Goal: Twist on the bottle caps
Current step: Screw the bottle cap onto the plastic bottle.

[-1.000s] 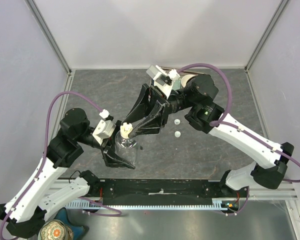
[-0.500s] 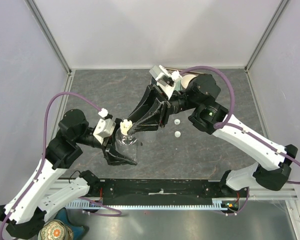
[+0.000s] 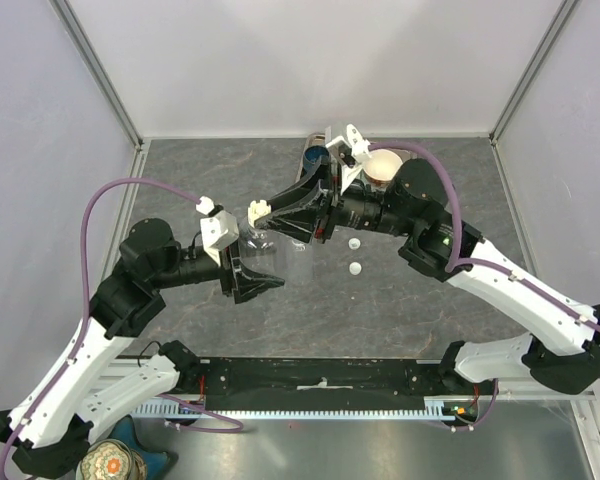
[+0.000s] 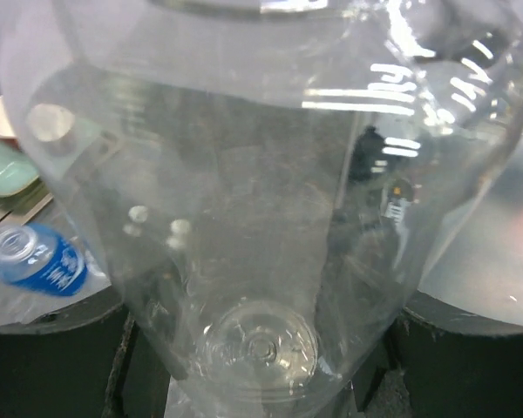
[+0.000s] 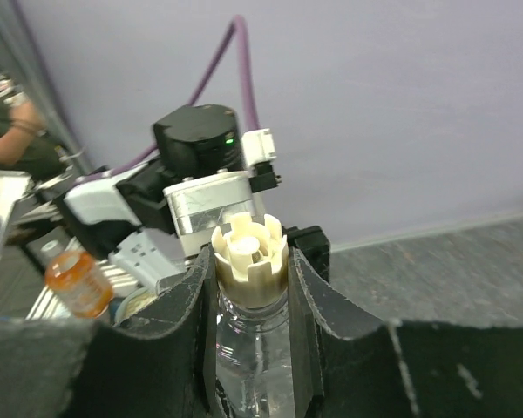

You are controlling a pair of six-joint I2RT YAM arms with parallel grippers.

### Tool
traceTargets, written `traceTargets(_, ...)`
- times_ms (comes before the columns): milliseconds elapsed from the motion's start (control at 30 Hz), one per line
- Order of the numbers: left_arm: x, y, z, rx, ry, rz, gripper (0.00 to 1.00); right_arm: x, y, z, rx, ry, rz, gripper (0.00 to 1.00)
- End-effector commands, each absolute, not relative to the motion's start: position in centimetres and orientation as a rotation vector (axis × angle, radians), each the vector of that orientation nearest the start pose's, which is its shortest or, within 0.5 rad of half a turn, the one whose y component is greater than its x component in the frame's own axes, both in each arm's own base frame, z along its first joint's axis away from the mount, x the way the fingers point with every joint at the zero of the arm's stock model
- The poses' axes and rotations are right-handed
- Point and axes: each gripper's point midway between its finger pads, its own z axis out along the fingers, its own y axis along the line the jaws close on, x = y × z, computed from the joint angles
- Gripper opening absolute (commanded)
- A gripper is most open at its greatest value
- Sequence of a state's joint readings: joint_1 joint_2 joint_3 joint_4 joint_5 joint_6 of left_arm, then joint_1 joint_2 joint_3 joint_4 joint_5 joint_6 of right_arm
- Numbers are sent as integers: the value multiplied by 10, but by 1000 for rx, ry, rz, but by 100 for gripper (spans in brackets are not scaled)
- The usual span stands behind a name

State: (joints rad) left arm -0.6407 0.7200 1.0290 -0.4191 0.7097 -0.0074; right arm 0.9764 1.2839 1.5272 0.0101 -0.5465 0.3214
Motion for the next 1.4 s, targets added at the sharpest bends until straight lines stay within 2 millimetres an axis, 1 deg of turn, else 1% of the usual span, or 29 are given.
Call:
traceTargets(0, 171, -214, 391, 791, 1397, -846, 10, 142, 388, 460, -840, 1398, 1302, 0)
traceTargets(100, 188, -202, 387, 693, 1443, -758, 11, 137, 402, 457, -750, 1435, 1198, 0)
traceTargets(133, 193, -199, 385, 674, 1454, -737, 11, 128, 415, 443, -770, 1485, 1166, 0)
traceTargets(167, 199, -195, 382, 643, 1471, -700, 11, 139, 414, 448, -687, 1508, 1088, 0)
traceTargets(200, 202, -192, 380, 627, 1477, -681, 11, 141, 416, 443, -669, 1535, 1033, 0)
traceTargets(233, 205, -189, 378, 614, 1488, -664, 12, 133, 426, 435, -682, 1573, 983, 0)
traceTargets(267, 209, -185, 376, 592, 1500, -631, 12, 147, 420, 431, -600, 1604, 865, 0)
traceTargets(333, 214, -180, 371, 577, 1516, -593, 13, 145, 427, 419, -576, 1652, 748, 0)
traceTargets(400, 219, -173, 369, 549, 1525, -549, 13, 155, 420, 414, -494, 1673, 602, 0)
traceTargets(467, 221, -170, 367, 535, 1531, -526, 13, 151, 427, 412, -480, 1683, 532, 2)
traceTargets(500, 222, -169, 365, 532, 1535, -521, 13, 153, 425, 414, -457, 1681, 487, 17)
traceTargets(567, 223, -168, 361, 528, 1546, -513, 13, 150, 428, 423, -444, 1673, 466, 27)
traceTargets(700, 222, -168, 358, 534, 1546, -518, 13, 144, 427, 455, -411, 1644, 576, 74)
traceTargets(767, 220, -169, 357, 543, 1545, -527, 13, 133, 422, 482, -419, 1600, 719, 84)
traceTargets(800, 219, -169, 358, 543, 1542, -529, 13, 129, 409, 500, -406, 1573, 785, 92)
traceTargets(833, 218, -170, 358, 547, 1540, -536, 13, 123, 410, 506, -435, 1554, 846, 96)
traceTargets(900, 215, -173, 358, 565, 1532, -558, 13, 109, 397, 528, -488, 1495, 954, 98)
traceTargets(933, 213, -175, 358, 575, 1531, -570, 12, 108, 394, 530, -522, 1481, 980, 98)
traceTargets(967, 209, -180, 357, 602, 1526, -600, 12, 91, 398, 533, -638, 1440, 1064, 98)
traceTargets(1033, 201, -189, 355, 651, 1519, -653, 11, 91, 380, 539, -706, 1419, 1098, 98)
traceTargets(1067, 187, -200, 357, 727, 1490, -735, 11, 75, 380, 540, -820, 1369, 1166, 98)
traceTargets(1100, 179, -206, 357, 777, 1473, -783, 11, 73, 370, 539, -889, 1352, 1186, 98)
traceTargets(1167, 142, -226, 358, 962, 1392, -964, 11, 55, 360, 537, -1036, 1286, 1251, 98)
traceTargets(1200, 130, -230, 360, 1023, 1363, -1028, 11, 60, 356, 525, -1092, 1287, 1202, 98)
traceTargets(1233, 99, -236, 360, 1155, 1294, -1168, 11, 62, 352, 521, -1118, 1279, 1179, 98)
traceTargets(1267, 87, -236, 362, 1235, 1227, -1202, 11, 56, 344, 523, -1159, 1240, 1199, 98)
traceTargets(1300, 74, -237, 366, 1288, 1184, -1257, 11, 63, 341, 515, -1195, 1221, 1164, 97)
traceTargets(1333, 54, -234, 367, 1373, 1128, -1346, 11, 59, 337, 514, -1233, 1186, 1179, 98)
traceTargets(1367, 46, -232, 368, 1415, 1086, -1375, 11, 53, 331, 516, -1263, 1145, 1196, 98)
